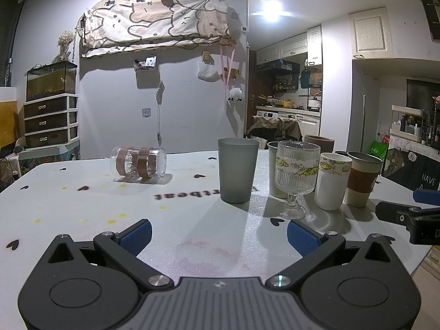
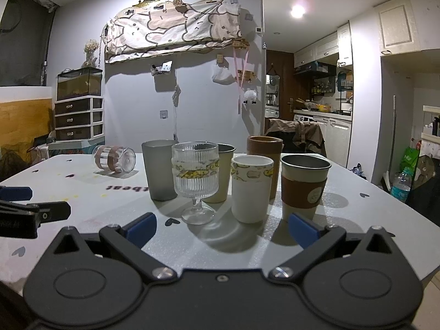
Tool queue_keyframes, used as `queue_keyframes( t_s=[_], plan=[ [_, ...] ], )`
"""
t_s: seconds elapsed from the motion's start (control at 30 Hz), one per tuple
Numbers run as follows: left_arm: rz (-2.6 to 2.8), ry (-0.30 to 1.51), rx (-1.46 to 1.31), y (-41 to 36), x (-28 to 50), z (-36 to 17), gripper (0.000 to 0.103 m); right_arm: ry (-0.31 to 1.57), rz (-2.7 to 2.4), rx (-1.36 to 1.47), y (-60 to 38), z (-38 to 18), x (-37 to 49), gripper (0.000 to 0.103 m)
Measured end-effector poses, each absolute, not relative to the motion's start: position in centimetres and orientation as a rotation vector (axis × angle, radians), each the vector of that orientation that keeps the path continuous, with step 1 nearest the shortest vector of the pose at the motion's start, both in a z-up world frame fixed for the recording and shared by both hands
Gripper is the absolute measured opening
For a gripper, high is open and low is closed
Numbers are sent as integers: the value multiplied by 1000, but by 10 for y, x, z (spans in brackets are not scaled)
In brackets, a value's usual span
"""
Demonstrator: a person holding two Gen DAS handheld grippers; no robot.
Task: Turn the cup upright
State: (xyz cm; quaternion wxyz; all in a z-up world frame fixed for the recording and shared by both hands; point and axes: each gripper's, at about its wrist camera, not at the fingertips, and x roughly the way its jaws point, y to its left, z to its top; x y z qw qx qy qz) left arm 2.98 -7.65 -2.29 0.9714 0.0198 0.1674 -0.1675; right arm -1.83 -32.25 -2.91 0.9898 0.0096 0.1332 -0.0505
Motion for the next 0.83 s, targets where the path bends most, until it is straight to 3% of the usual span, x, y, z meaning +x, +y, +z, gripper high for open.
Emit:
queue_keyframes(
  t_s=[0.83],
  plan=[
    [-340, 337, 43, -78, 29, -22, 103, 268, -105, 23, -324, -28, -19, 103]
  ],
)
